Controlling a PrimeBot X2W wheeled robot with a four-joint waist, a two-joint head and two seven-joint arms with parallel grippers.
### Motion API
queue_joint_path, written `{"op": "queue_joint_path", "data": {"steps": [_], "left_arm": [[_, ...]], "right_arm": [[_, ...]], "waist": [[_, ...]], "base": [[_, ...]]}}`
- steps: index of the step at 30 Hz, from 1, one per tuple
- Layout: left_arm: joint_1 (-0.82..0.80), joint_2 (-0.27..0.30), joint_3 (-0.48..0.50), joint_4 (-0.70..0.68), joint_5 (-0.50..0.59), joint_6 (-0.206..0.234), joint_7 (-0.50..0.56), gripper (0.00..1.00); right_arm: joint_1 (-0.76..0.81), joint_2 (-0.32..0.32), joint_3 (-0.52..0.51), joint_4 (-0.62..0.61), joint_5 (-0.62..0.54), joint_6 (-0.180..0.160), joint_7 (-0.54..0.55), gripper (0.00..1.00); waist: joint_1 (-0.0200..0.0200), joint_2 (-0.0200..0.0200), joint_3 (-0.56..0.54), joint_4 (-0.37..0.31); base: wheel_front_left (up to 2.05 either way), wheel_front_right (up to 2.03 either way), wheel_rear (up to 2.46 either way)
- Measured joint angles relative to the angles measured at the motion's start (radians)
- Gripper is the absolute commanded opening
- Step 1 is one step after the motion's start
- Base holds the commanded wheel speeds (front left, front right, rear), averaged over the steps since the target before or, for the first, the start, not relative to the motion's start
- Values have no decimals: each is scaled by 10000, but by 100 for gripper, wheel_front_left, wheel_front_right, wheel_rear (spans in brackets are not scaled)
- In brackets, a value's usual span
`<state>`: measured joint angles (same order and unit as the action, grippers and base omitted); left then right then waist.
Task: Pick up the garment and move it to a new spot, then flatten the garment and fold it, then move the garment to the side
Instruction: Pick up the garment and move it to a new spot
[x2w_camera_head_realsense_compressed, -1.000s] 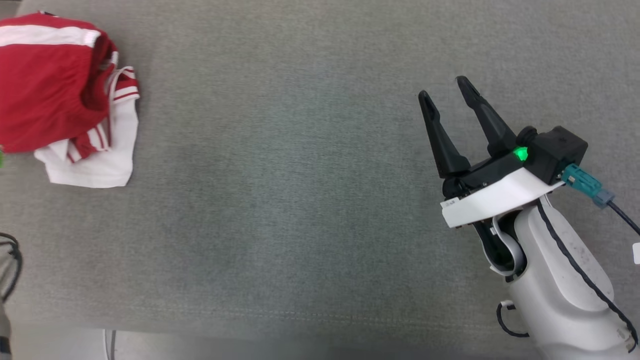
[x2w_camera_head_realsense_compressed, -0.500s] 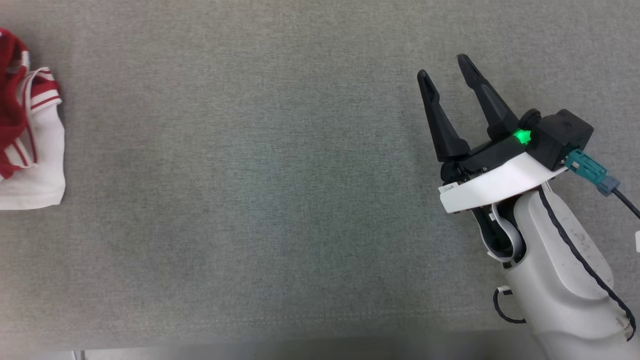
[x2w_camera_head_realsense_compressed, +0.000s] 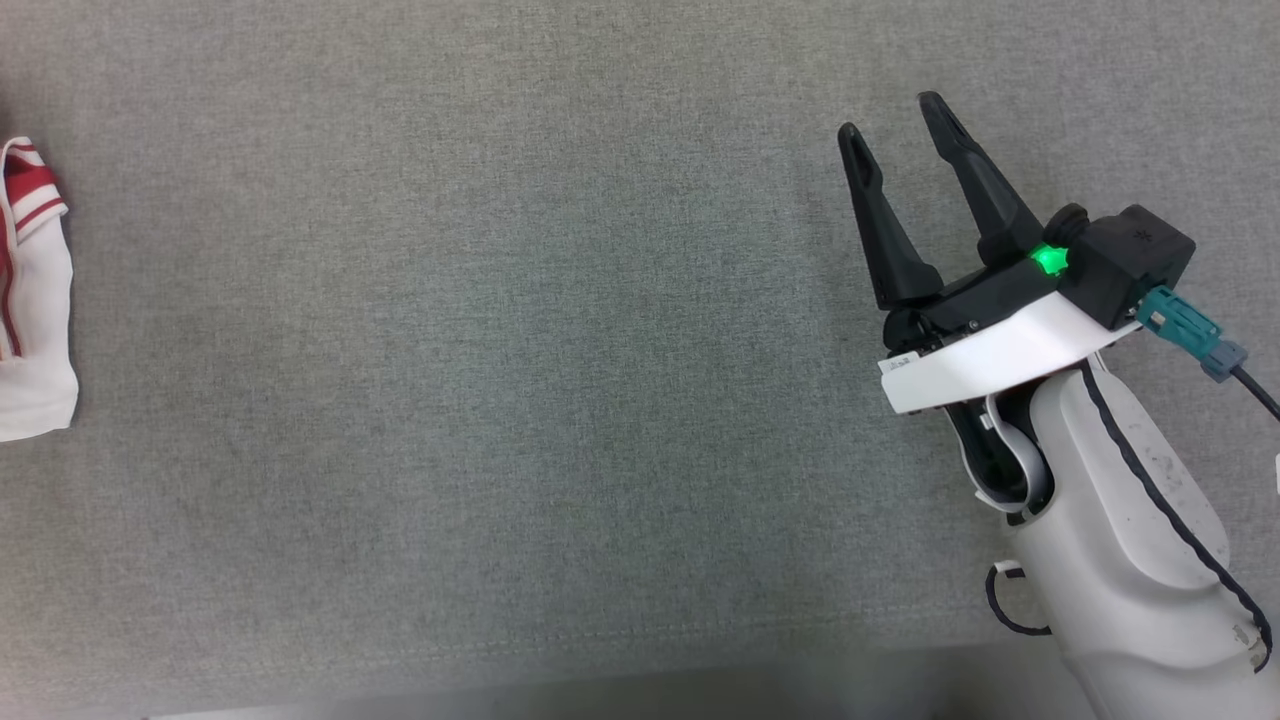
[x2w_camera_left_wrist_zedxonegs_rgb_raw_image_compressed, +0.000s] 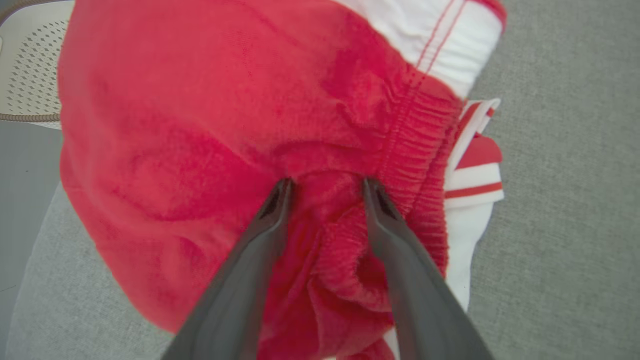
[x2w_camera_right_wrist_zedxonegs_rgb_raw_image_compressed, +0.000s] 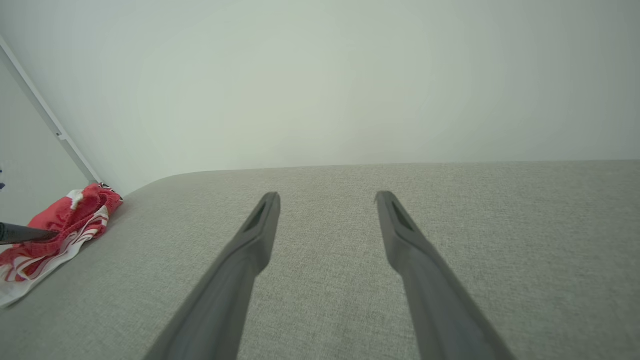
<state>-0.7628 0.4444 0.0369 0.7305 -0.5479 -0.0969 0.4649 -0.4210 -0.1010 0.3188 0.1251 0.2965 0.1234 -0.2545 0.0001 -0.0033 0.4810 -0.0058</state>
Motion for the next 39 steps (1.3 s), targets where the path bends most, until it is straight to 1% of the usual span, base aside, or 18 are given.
{"op": "queue_joint_path", "data": {"steps": [1, 7, 15, 23, 25, 28, 33, 37, 39], "left_arm": [[-30, -4, -61, 44, 0, -2, 73, 0], [-156, -109, -163, 372, -2, -44, 134, 0], [-427, -261, -426, 309, 0, -174, -481, 0], [-459, -299, -917, 6, 90, -261, -1116, 0], [-459, -445, -974, -31, 10, -263, -1229, 0], [-459, -938, -980, -136, -543, -265, -1317, 0], [-458, -1285, -1760, -826, -811, -267, -1419, 0], [-406, -1315, -2403, -1254, -857, -270, -1492, 0], [-338, -1317, -2623, -1404, -1177, -270, -1490, 0]], "right_arm": [[-2, 2, -4, 4, 0, 0, 0, 100], [-2, 25, -71, 65, 0, 0, 0, 100], [-2, 36, -61, 169, 31, 0, 0, 100], [60, 67, -140, 339, 161, 0, 0, 100], [214, 69, -201, 401, 217, 0, 0, 100], [523, 71, -282, 512, 226, 0, 0, 100], [911, 65, -408, 702, 345, 0, 0, 100], [1151, 82, -403, 752, 489, 0, 0, 100], [1276, 92, -397, 775, 539, 0, 0, 100]], "waist": [[0, 0, -10, -2], [-1, 0, -168, 47], [0, 0, -529, 154], [0, 0, -1210, 214], [-1, 0, -1422, 218], [-1, 0, -1759, 217], [0, 0, -2360, 202], [0, 0, -2857, 168], [-1, 0, -3104, 136]], "base": [[0, 0, 0], [0, 0, 0], [0, 0, 0], [0, 0, 0], [0, 0, 0], [0, 0, 0], [0, 0, 0], [0, 0, 0], [0, 0, 0]]}}
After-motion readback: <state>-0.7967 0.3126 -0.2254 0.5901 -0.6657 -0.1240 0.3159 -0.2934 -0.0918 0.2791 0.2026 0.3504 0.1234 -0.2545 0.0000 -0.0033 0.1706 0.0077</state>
